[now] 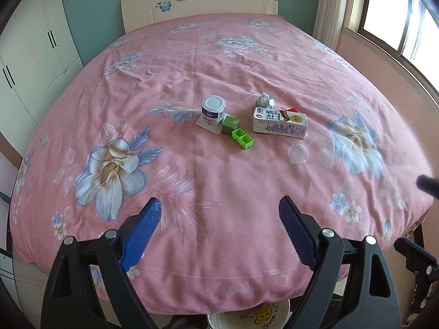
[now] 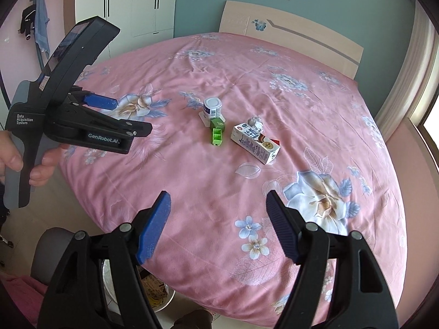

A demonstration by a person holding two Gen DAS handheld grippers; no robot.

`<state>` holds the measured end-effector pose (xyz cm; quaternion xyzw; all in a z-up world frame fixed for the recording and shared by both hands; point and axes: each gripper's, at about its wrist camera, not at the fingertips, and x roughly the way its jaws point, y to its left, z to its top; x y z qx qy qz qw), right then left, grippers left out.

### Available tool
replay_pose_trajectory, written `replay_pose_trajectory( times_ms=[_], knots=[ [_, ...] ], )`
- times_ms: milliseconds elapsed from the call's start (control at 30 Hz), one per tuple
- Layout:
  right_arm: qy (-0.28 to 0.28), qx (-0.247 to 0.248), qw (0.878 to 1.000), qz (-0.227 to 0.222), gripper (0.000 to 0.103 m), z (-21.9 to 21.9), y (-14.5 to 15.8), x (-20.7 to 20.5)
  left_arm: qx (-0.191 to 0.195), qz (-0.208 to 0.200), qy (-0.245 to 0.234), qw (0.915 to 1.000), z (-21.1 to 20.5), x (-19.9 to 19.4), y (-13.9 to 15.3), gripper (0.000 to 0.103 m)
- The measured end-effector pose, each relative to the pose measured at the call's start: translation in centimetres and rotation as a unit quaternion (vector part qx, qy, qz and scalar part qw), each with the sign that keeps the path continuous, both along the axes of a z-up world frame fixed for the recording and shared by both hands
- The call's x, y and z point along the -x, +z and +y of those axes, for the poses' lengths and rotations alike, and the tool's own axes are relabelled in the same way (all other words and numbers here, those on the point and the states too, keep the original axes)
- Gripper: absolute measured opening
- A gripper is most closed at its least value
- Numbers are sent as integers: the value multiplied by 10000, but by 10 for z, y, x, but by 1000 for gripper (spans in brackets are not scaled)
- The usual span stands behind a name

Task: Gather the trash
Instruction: 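Move both open tools back toward the items on the bed, then grasp the white tub with the left tool while the right tool grasps the green plastic piece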

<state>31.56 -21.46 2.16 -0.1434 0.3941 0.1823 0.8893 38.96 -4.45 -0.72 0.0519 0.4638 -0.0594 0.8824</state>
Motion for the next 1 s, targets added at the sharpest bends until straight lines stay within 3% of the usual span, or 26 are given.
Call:
replay_pose_trajectory(
  times_ms=[533, 1000],
  knots=[
    [197, -550, 9960, 675, 72, 27, -75, -96, 104, 285, 374, 9988, 5, -122, -54, 89],
    [116, -826, 9915, 999, 72, 61, -149, -203, 242, -136, 319, 9991, 4, -206, -108, 89]
  ],
)
